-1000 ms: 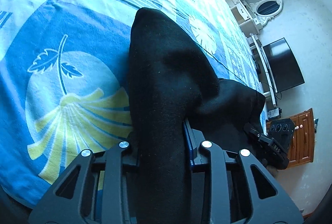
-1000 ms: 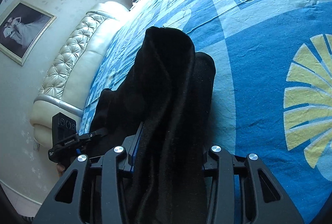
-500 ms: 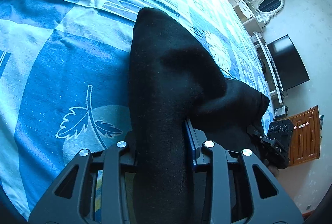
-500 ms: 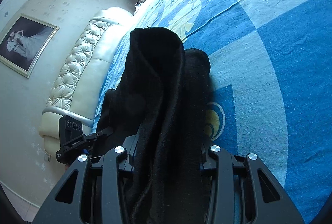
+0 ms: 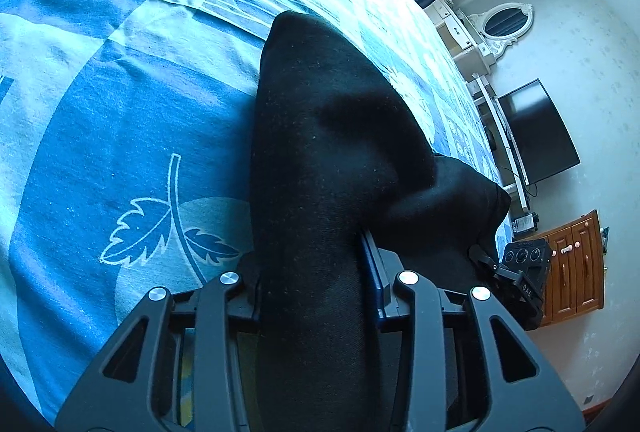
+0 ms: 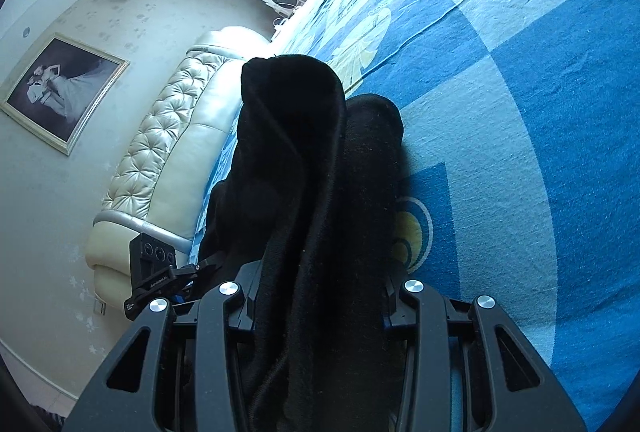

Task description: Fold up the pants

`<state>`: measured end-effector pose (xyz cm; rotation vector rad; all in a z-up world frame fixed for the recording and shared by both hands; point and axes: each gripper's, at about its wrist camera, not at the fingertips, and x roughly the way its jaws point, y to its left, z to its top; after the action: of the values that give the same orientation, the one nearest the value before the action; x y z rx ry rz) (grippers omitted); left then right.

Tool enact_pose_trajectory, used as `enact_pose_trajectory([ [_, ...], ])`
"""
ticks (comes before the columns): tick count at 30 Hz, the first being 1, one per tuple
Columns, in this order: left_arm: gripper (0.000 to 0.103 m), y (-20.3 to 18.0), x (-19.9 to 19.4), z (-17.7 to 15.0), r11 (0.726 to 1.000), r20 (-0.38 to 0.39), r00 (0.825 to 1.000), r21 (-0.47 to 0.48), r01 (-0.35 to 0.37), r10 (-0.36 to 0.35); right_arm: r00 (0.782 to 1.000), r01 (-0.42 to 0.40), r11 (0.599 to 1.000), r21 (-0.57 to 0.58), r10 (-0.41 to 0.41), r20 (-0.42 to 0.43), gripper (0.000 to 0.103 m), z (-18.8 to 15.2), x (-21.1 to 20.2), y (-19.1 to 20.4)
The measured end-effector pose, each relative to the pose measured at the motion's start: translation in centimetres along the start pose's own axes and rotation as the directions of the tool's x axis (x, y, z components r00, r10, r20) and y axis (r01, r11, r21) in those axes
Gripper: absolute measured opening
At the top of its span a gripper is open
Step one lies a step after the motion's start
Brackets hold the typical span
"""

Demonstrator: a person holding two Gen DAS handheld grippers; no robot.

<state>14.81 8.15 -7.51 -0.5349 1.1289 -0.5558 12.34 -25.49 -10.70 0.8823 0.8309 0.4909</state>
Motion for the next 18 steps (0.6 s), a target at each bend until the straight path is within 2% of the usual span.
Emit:
enact_pose_trajectory([
  [6,0.045,0.7,-1.0,-0.6,0.999,0.011,0.999,0.041,0.029,-0.030,1.000,0.003,1.000,0.010,-0.003,-0.013,0.044,0.1,-0.4,0.0],
  [8,0.050,0.8,-1.7,-0.5,0.998,0.023,0.999,0.060,0.034,-0.035,0.999,0.026,1.000,0.001,-0.026,-0.024,0.050,-0.2,-1.2,0.2],
  [10,0.062,1.2,-2.9,-0.4,0.997,0.050,0.997,0.061,0.055,-0.058,0.999,0.042,0.999,-0.025,-0.042,-0.024,0.058,-0.8,-2.4,0.4],
  [13,0.070,2.5,-3.7,0.1,0.994,0.065,0.992,0.030,0.102,-0.104,0.998,0.060,0.998,-0.010,-0.060,0.014,0.067,-1.1,-4.7,0.1],
  [18,0.070,3.1,-1.8,2.3,0.998,0.015,0.999,0.041,0.044,-0.045,0.994,0.003,0.995,0.103,-0.014,0.107,0.073,1.9,-5.9,-1.8],
])
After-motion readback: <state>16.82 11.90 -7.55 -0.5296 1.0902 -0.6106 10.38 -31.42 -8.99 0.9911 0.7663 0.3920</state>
